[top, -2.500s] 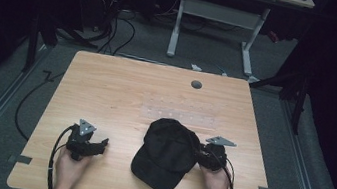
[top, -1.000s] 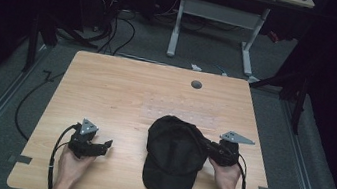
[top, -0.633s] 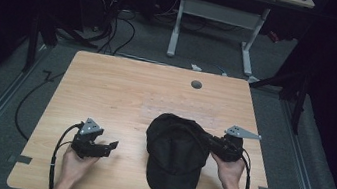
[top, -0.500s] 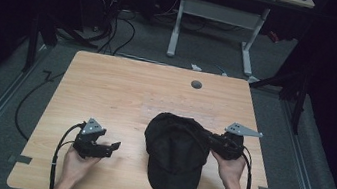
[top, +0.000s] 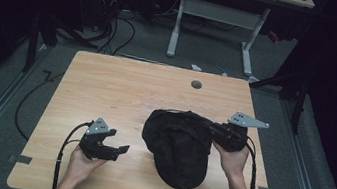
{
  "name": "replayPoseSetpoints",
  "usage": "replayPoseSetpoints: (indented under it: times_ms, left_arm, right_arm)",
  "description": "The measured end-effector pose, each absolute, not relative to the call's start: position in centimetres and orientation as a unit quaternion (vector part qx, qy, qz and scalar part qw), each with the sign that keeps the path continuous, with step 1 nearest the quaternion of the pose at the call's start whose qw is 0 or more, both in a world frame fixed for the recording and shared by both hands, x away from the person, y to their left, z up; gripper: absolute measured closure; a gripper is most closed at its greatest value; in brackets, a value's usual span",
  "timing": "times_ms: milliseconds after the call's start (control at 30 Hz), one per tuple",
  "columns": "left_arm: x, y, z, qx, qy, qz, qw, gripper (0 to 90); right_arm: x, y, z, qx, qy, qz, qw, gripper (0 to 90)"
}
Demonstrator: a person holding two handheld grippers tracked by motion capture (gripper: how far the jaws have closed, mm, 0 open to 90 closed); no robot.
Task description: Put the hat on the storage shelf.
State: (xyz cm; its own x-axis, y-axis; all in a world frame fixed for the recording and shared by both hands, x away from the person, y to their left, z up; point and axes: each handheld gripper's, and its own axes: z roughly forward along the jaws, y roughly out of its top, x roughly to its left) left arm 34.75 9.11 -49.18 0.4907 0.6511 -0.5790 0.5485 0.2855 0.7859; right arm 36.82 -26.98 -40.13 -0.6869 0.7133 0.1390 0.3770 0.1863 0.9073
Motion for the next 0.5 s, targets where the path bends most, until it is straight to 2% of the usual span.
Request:
replayPoseSetpoints:
  times_ms: [500]
  left_arm:
    - [34.5,6.8,-47.7,0.61,0.464,-0.01,0.642,18.2]
  right_arm:
    - [37.0,-25.9,-37.9,0.323,0.747,0.558,0.161,85.6]
